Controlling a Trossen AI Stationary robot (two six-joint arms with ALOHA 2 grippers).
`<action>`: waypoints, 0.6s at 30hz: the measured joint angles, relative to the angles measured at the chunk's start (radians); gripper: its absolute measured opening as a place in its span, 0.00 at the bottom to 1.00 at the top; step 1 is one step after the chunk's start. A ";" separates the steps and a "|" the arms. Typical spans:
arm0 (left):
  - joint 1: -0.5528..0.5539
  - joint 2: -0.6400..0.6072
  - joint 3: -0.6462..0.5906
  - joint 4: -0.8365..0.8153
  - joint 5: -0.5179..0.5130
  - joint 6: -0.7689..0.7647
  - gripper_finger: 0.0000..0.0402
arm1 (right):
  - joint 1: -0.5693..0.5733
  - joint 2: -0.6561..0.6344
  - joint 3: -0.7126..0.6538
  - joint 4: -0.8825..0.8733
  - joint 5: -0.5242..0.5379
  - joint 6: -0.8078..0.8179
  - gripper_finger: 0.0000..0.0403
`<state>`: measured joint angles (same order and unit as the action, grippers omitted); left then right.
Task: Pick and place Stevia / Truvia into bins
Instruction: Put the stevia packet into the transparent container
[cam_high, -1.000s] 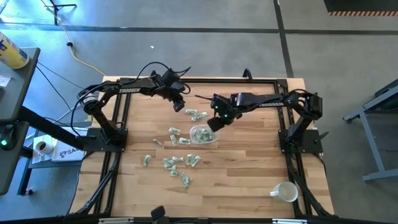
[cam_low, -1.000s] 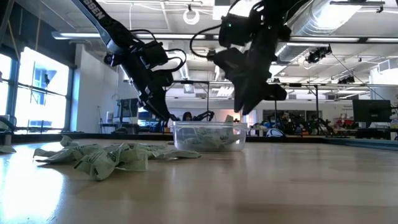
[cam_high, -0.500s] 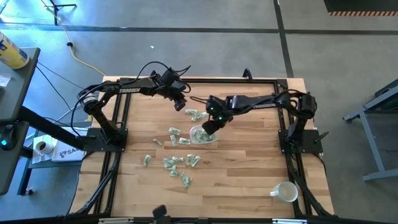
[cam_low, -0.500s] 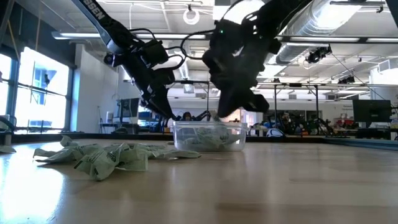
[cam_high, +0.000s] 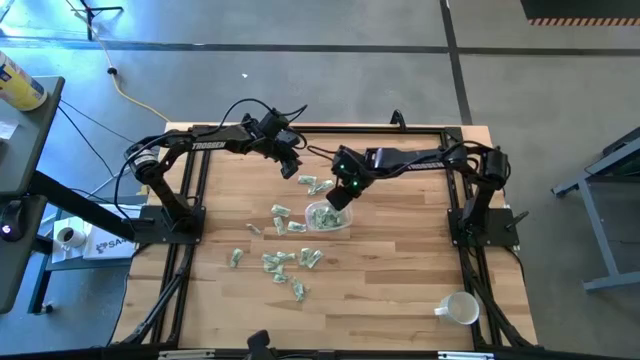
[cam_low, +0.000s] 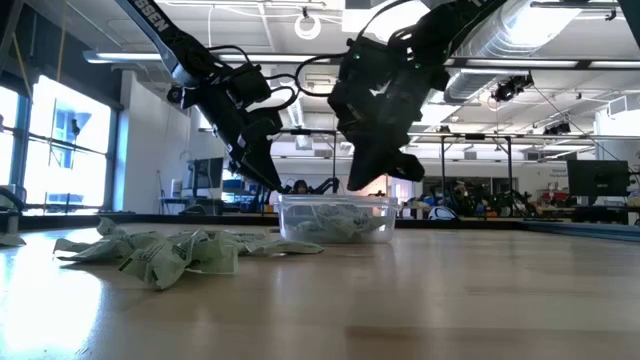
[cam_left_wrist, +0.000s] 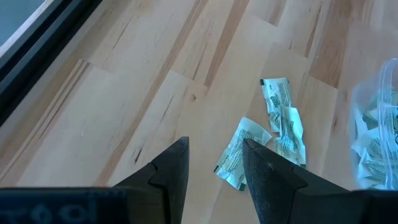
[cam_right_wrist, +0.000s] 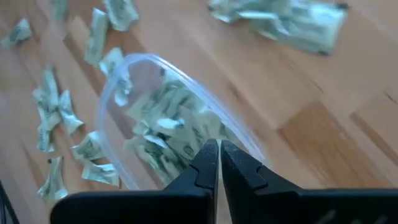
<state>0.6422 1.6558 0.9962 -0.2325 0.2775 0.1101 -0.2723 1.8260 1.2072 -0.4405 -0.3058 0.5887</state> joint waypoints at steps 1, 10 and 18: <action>0.000 0.000 0.000 0.000 0.000 0.000 0.46 | 0.005 0.003 0.000 0.015 -0.006 -0.009 0.02; 0.000 0.008 0.000 0.006 -0.017 0.001 0.46 | 0.021 0.063 0.000 0.054 -0.031 -0.020 0.02; -0.001 0.049 -0.001 0.005 0.027 0.000 0.46 | 0.022 0.084 0.004 0.082 -0.127 -0.026 0.02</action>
<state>0.6415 1.7050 0.9955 -0.2275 0.3049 0.1105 -0.2504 1.9103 1.2109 -0.3588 -0.4324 0.5626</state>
